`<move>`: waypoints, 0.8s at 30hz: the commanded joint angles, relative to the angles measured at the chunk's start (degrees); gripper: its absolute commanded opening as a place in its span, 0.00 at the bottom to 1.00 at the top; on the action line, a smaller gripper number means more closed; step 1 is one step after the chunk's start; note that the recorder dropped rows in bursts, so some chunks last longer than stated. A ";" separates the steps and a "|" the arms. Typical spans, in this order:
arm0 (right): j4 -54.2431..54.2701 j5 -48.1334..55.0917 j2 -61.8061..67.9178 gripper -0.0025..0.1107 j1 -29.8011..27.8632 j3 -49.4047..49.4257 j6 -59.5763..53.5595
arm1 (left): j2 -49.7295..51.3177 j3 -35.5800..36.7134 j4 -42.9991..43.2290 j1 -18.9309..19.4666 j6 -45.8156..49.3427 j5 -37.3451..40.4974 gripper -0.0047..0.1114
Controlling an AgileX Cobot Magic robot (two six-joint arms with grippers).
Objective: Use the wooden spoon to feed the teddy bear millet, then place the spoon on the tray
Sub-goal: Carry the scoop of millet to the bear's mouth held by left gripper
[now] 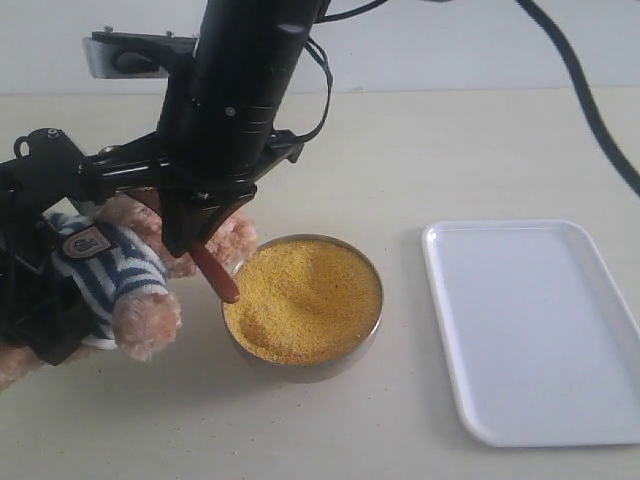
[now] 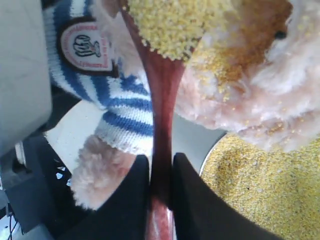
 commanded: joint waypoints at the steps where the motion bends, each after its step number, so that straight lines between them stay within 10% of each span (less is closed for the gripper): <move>1: 4.40 0.09 0.41 0.02 -0.74 -0.37 -1.75 | -0.57 0.11 -0.59 -0.19 -0.04 -0.47 0.07; 24: 21.53 0.09 0.97 0.02 -6.88 0.43 -3.85 | -0.57 0.11 -0.20 -0.19 -0.04 -0.02 0.07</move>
